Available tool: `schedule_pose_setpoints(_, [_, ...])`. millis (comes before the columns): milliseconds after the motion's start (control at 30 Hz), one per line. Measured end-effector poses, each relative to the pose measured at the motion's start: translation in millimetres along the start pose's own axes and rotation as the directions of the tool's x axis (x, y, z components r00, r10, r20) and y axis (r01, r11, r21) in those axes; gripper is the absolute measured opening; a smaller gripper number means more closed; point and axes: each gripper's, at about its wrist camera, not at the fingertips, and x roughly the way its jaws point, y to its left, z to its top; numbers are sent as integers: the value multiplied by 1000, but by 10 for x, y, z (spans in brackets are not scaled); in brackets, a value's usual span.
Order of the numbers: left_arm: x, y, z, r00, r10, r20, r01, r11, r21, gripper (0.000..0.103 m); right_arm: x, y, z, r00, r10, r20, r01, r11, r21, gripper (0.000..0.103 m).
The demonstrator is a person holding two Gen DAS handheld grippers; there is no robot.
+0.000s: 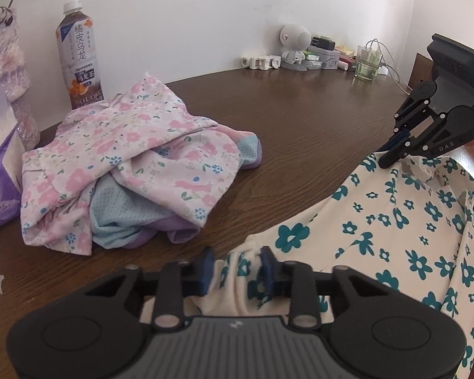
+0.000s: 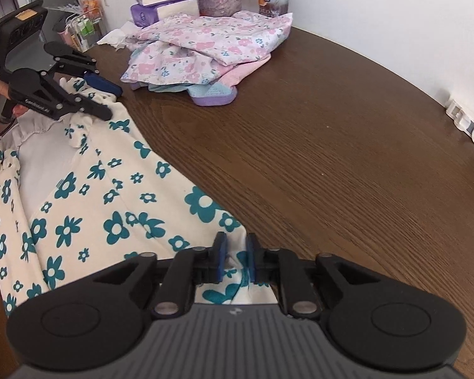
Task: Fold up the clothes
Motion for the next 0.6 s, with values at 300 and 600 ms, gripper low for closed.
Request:
schedule_pose_setpoints(300, [-283,-325,-49,993,67,98,-81,987,141,12,-260,312,-46,991,-113,72,119,989,-83,5])
schedule_pose_setpoints(600, [-752,-825,-439,967,90,239,-166,932,321,12,-545,1072,-463,929,-304,213,355,894,-273,5])
